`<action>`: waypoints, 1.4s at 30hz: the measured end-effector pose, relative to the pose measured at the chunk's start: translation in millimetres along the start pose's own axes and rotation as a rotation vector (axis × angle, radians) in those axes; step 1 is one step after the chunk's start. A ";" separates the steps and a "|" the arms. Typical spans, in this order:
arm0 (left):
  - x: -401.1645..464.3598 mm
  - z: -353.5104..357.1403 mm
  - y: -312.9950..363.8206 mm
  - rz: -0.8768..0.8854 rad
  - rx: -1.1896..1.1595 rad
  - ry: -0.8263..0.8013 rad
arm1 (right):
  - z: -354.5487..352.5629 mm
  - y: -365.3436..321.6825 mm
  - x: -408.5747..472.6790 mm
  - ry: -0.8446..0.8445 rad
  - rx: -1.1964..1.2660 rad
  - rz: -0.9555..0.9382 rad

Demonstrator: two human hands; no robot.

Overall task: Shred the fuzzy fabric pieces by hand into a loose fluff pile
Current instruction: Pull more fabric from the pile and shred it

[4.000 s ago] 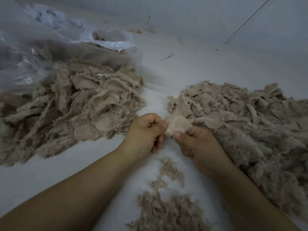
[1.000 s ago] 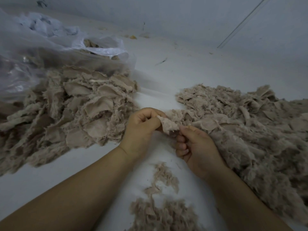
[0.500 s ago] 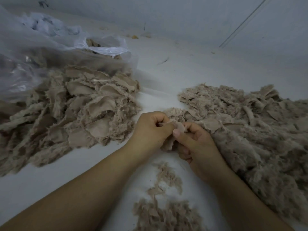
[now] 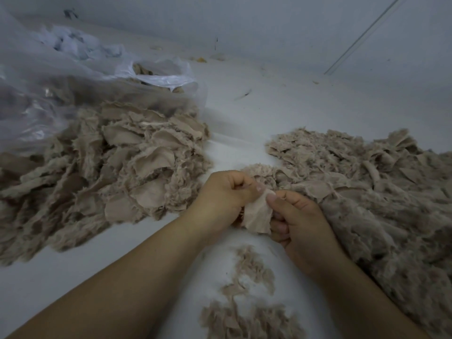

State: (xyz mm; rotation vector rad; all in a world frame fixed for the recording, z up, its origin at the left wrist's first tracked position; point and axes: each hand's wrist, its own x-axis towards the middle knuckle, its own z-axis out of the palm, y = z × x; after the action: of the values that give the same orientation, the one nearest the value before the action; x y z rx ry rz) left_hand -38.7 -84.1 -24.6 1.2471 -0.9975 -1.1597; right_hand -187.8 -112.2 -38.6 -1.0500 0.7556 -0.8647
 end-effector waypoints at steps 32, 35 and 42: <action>2.6 -28.1 6.9 0.113 0.147 0.275 | -7.8 6.2 5.4 0.052 0.026 -0.017; 7.9 -51.8 6.7 0.194 0.869 0.393 | -6.8 5.5 5.9 0.080 0.049 0.012; 3.9 -34.0 17.6 0.363 1.575 0.368 | -5.8 4.8 4.8 0.081 0.030 0.016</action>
State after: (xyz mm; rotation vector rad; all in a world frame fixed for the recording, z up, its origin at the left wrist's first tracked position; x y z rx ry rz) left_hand -3.0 -82.9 -10.4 2.1659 -1.7890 0.3992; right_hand -189.3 -117.7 -45.5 -0.9853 0.8157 -0.9070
